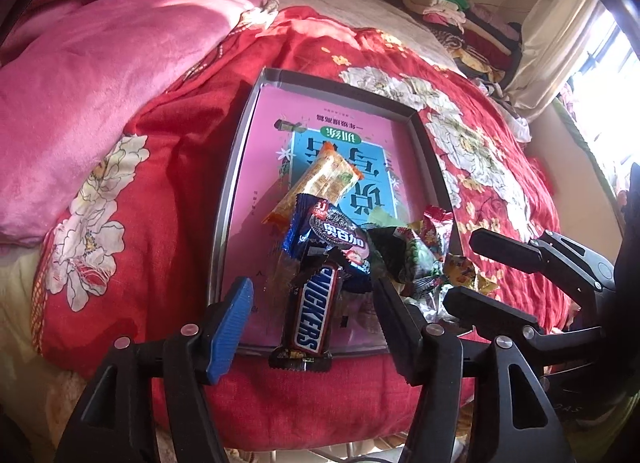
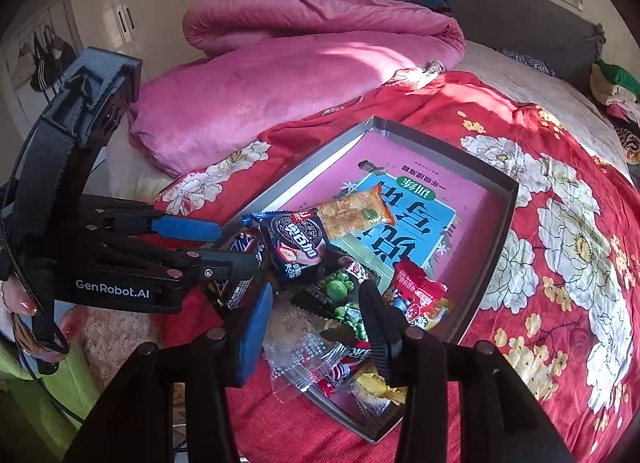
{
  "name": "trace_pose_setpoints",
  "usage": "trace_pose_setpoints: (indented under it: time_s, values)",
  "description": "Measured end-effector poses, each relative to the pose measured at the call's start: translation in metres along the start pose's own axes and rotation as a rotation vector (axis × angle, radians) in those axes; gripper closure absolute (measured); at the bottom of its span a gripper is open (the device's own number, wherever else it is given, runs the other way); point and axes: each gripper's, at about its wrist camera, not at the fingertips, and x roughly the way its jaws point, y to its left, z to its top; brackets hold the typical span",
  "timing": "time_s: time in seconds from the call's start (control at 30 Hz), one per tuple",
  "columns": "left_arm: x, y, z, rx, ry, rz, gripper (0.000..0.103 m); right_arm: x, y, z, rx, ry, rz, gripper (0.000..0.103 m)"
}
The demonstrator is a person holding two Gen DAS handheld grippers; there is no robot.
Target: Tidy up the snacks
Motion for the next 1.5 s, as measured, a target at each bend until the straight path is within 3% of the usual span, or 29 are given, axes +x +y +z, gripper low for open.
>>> trace_pose_setpoints:
  time_s: [0.23,0.57,0.8,1.5]
  values:
    - [-0.039,-0.017,-0.011,0.014,-0.068,0.033,0.024,-0.046,0.002,-0.008,0.005,-0.086,-0.076,0.032]
    - [-0.043,-0.058,-0.072,0.063,0.021,0.047,0.022,-0.081,0.008,-0.054,0.108,-0.053,-0.115,0.003]
    - [-0.049,-0.063,-0.081,0.062,0.005,0.048,0.022,-0.09,0.001,-0.072,0.159,-0.069,-0.176,0.001]
    - [-0.066,-0.069,-0.093,0.081,-0.035,0.05,0.022,-0.109,0.01,-0.087,0.19,-0.122,-0.204,0.001]
